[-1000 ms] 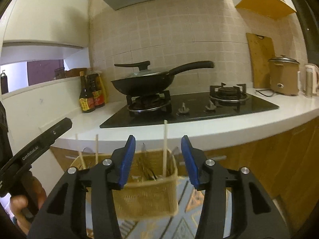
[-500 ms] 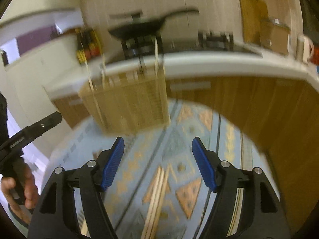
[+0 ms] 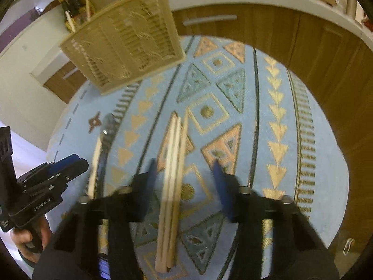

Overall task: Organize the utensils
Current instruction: 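Move both open tools back down over the chopsticks on the rug, then grasp a wooden chopstick with the right tool while the left tool grasps another chopstick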

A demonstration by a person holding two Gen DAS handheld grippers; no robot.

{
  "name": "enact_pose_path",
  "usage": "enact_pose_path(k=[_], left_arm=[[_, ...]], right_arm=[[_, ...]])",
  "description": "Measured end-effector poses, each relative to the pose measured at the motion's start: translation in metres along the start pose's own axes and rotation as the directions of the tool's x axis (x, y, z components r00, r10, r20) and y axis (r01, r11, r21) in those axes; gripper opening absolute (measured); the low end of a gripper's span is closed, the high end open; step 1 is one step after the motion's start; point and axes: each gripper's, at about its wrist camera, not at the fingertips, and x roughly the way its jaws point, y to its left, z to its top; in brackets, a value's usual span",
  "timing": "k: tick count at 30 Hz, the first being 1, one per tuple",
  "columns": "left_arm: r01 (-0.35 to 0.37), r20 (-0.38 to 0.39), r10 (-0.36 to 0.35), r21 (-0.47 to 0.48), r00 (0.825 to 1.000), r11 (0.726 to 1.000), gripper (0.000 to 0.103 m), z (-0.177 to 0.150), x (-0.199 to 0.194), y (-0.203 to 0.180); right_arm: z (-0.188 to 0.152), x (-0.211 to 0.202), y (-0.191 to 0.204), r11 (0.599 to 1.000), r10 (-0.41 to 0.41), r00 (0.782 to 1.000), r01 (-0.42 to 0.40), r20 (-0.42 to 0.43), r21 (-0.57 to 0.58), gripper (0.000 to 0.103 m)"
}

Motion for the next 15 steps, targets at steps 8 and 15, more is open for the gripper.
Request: enact_pose_path(k=[8,15], left_arm=[[-0.074,-0.010,0.075,0.076,0.997,0.994,0.016,-0.004,0.007,-0.015],[-0.055,-0.011,0.056,0.080,0.998,0.995,0.015,-0.004,0.002,-0.009]], right_arm=[[-0.003,0.016,0.009,0.998,-0.031,0.998,0.029,-0.046,-0.047,0.017],[-0.004,0.015,0.009,0.997,-0.041,0.998,0.037,-0.055,-0.071,0.015]])
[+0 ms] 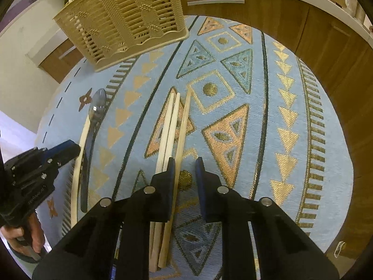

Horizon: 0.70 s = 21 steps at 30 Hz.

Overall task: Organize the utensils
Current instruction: 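Grasp a wooden chopstick with the right tool while the left tool grasps another chopstick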

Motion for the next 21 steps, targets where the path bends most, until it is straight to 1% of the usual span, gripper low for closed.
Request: enact_pose_path(k=[2,6,8,10,11,13,15,16,17,19,21], left_arm=[[-0.001,-0.002,0.001,0.003,1.000,1.000,0.017,0.000,0.000,-0.001],[0.009,-0.013,-0.009,0.005,1.000,1.000,0.019,-0.001,-0.002,-0.001],[0.013,-0.018,-0.013,0.006,1.000,1.000,0.027,0.000,-0.001,-0.003],[0.014,-0.027,-0.014,0.012,1.000,1.000,0.033,0.002,0.000,-0.008],[0.008,-0.031,-0.007,0.022,1.000,1.000,0.036,0.002,0.001,-0.011],[-0.029,-0.037,0.031,0.060,0.999,0.998,0.037,0.004,0.003,-0.019],[-0.027,-0.040,0.029,0.067,0.999,0.997,0.035,0.004,0.003,-0.019],[-0.022,-0.040,0.025,0.064,0.999,0.998,0.032,0.004,0.003,-0.018],[-0.021,-0.038,0.023,0.061,0.999,0.998,0.024,0.004,0.002,-0.016],[-0.009,-0.038,0.010,0.039,0.999,0.999,0.018,0.003,0.002,-0.007],[0.018,-0.042,-0.017,0.014,0.999,1.000,0.017,0.004,0.001,0.000]], right_arm=[[-0.002,-0.001,0.000,1.000,-0.012,1.000,0.012,-0.003,-0.007,0.015],[-0.003,-0.001,0.003,0.999,-0.036,0.999,0.036,-0.023,-0.022,0.015],[-0.002,0.000,0.004,0.999,-0.041,0.998,0.040,-0.036,-0.026,0.016],[0.000,0.001,0.004,0.999,-0.032,0.998,0.031,-0.050,-0.026,0.017],[0.001,0.001,0.003,1.000,-0.017,0.998,0.016,-0.060,-0.024,0.020],[0.003,0.002,0.004,0.999,-0.018,0.997,0.015,-0.072,-0.043,0.021],[0.003,0.002,0.008,0.996,-0.040,0.996,0.033,-0.074,-0.082,0.021],[0.003,0.002,0.011,0.994,-0.050,0.996,0.043,-0.073,-0.097,0.021],[0.002,0.002,0.012,0.992,-0.060,0.996,0.051,-0.072,-0.111,0.021],[0.002,0.002,0.013,0.992,-0.062,0.995,0.052,-0.075,-0.118,0.021],[0.002,0.001,0.010,0.995,-0.045,0.996,0.037,-0.078,-0.098,0.021]])
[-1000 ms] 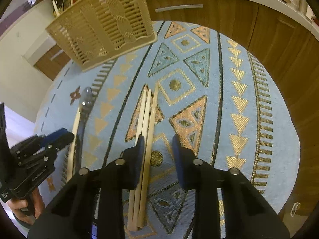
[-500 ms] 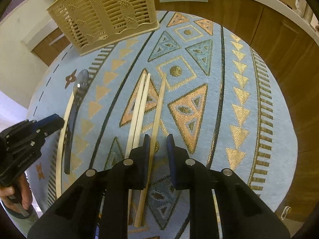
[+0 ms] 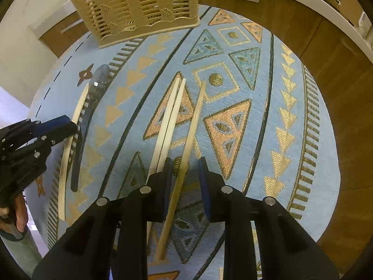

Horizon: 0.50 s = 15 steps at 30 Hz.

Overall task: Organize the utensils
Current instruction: 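Grasp a wooden chopstick with the right tool while the left tool grasps another chopstick, then carry both chopsticks over the beige caddy and open both tools to drop them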

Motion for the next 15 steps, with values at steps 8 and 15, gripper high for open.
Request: enact_pose_path(k=[8,15], left_arm=[[-0.120,-0.017,0.122,0.102,0.992,0.988,0.018,0.004,0.006,-0.023],[-0.147,0.031,0.144,0.097,0.989,0.984,0.011,0.002,0.003,-0.023]], right_arm=[[0.001,0.000,0.001,0.999,-0.028,0.999,0.027,-0.027,-0.017,0.021],[0.010,0.004,-0.001,0.998,-0.037,0.997,0.034,-0.072,-0.047,0.005]])
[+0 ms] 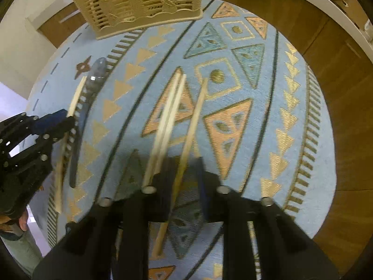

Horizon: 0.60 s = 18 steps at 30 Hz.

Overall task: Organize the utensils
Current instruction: 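Carry both chopsticks over the beige caddy and open both tools to drop them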

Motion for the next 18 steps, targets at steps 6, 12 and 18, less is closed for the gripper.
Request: enact_pose_path(k=[6,12,18], left_arm=[[0.067,0.146,-0.051,-0.107,0.988,0.992,0.010,0.007,-0.028,0.024],[0.132,0.257,-0.082,-0.186,0.963,0.974,0.010,0.021,-0.060,0.054],[0.210,0.453,-0.097,-0.207,0.886,0.956,0.010,0.049,-0.105,0.072]], right_arm=[[-0.003,-0.008,-0.006,0.999,0.035,0.997,-0.036,0.063,0.012,0.003],[0.002,-0.047,-0.005,0.994,0.112,0.970,-0.110,0.218,-0.025,0.003],[0.019,-0.098,0.000,0.981,0.196,0.898,-0.175,0.394,-0.088,0.003]])
